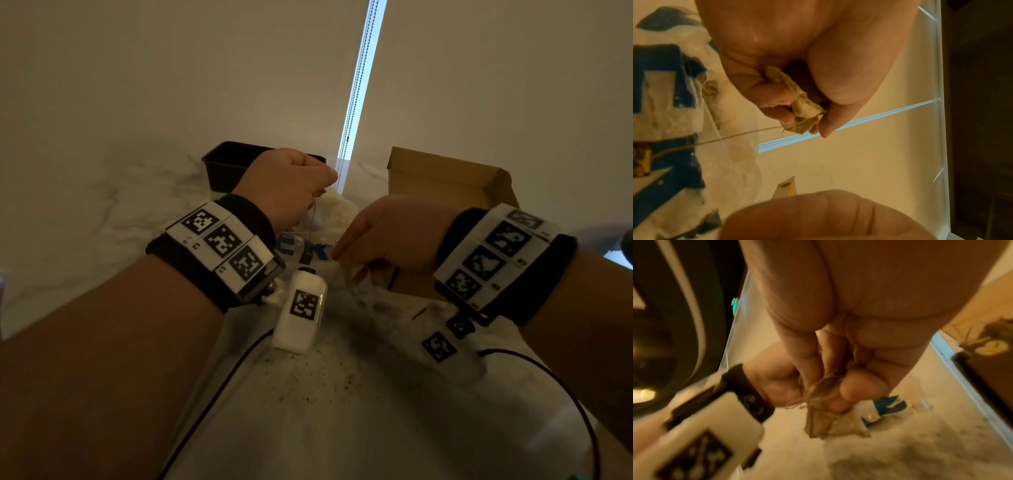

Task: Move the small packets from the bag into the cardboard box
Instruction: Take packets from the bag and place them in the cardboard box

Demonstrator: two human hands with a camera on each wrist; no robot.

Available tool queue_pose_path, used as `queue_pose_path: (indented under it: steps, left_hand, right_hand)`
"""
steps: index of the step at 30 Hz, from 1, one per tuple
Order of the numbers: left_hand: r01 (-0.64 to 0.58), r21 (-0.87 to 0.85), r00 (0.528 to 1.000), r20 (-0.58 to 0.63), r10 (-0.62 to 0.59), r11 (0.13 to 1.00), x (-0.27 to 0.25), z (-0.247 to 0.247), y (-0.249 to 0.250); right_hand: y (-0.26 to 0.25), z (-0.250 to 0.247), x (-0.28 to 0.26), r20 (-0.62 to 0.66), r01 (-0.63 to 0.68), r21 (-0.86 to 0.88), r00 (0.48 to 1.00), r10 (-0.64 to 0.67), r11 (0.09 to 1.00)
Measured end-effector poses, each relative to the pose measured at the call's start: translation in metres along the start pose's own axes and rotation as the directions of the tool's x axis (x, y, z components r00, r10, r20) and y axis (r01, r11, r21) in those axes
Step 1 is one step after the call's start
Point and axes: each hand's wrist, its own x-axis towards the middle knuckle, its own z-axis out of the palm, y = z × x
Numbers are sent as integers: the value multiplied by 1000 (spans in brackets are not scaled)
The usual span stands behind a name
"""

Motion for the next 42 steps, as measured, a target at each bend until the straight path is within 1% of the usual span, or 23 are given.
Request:
queue_pose_path:
  steps: [2,4,5,8,11,14,15,17,19,20,22,24,26,28,31,34,37,42]
  left_hand:
    - [4,-9,1000,-1,-4,1000,1,0,0]
    - [18,-19,1000,0,-18,1000,2,0,0]
    - [25,-30,1000,0,-25,999,3,0,0]
    - [47,-84,999,17,-45,995,2,0,3]
    - [63,-89,997,49,-59,994,0,0,4]
    - [84,-119,984,165,-63,989,-1,-1,3]
    - [71,-101,978,202,-50,992,0,-2,2]
    - [-7,-5,968,250,8,1000,1,-1,0]
    - [-83,62,961,271,63,995,2,-1,-3]
    - [-100,76,959,272,76,992,3,1,-5]
    - [-114,88,959,269,87,990,2,4,-6]
    - [-121,85,962,255,96,989,2,6,-6]
    - [-123,50,967,229,109,991,0,7,-3]
    - [-109,4,975,196,106,994,-1,8,-1]
    - [-93,-29,986,137,96,995,-1,7,0]
    - [-76,-42,990,112,80,996,-2,6,1]
    - [-85,-58,993,82,90,995,-2,5,2]
    - [-104,-31,994,-35,103,994,3,1,0]
  right_hand:
    - [5,-4,-2,-51,21,216,999,-10,976]
    - [10,-7,-1,-81,36,452,997,0,891]
    - [12,-9,0,-103,61,535,995,-7,843]
    - [18,-15,7,-209,182,642,976,-58,745]
    - [21,-19,16,-284,270,755,956,-72,598]
    - [23,-14,24,-352,343,816,933,-71,466]
    - [25,-11,25,-371,366,828,926,-73,426]
    - [29,-6,25,-399,397,839,914,-73,373]
    - [33,-3,22,-418,412,832,906,-67,373]
    - [36,-2,21,-426,418,828,902,-66,375]
    - [41,-2,17,-443,432,825,895,-59,363]
    - [44,-2,16,-448,437,837,893,-47,329]
    - [45,-3,14,-447,441,851,893,-49,285]
    - [45,-4,14,-457,453,847,888,-57,277]
    - [46,-3,14,-476,469,836,878,-48,285]
    - [45,-2,15,-478,471,830,877,-54,299]
    - [45,-1,15,-493,473,819,870,-25,323]
    - [49,-2,14,-538,498,794,842,23,348]
